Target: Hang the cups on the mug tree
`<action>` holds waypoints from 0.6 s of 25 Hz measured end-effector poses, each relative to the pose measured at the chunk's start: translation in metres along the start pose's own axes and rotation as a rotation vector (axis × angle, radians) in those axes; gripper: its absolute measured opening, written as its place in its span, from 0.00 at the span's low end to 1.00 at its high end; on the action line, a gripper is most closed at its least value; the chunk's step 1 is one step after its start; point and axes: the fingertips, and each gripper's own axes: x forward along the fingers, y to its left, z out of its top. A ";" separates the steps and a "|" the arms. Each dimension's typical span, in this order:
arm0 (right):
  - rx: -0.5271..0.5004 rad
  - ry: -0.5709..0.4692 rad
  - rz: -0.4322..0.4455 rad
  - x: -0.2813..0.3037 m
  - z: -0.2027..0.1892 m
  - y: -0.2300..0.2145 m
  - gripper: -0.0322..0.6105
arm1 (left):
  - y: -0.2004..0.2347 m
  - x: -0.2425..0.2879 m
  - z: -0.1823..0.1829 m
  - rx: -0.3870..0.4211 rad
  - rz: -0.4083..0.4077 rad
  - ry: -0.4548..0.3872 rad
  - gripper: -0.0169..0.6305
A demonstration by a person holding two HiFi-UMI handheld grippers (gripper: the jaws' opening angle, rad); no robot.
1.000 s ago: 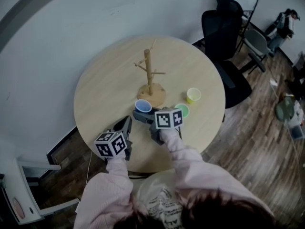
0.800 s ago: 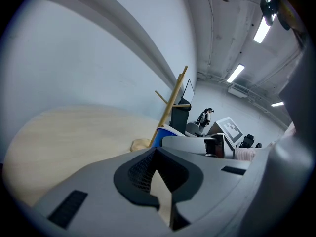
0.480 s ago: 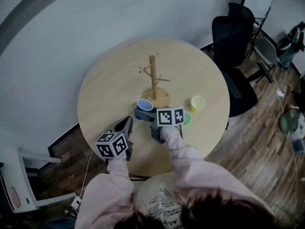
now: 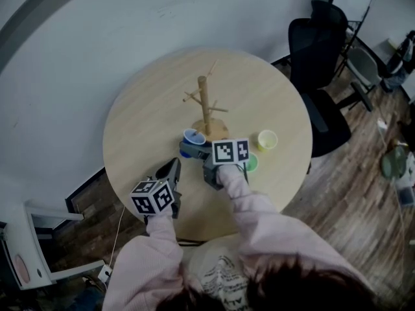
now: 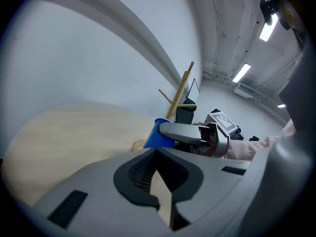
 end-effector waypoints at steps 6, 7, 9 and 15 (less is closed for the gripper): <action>0.026 -0.002 0.017 -0.002 0.009 -0.002 0.52 | -0.004 0.008 -0.001 -0.004 -0.003 0.002 0.03; 0.032 -0.004 0.020 -0.002 0.010 -0.002 0.52 | -0.004 0.008 0.000 -0.004 -0.003 0.002 0.03; 0.045 -0.005 0.027 -0.001 0.011 -0.003 0.52 | -0.004 0.009 0.000 -0.005 -0.002 0.002 0.03; 0.087 0.002 0.039 -0.003 0.012 -0.004 0.52 | -0.004 0.009 0.000 -0.002 0.009 -0.003 0.03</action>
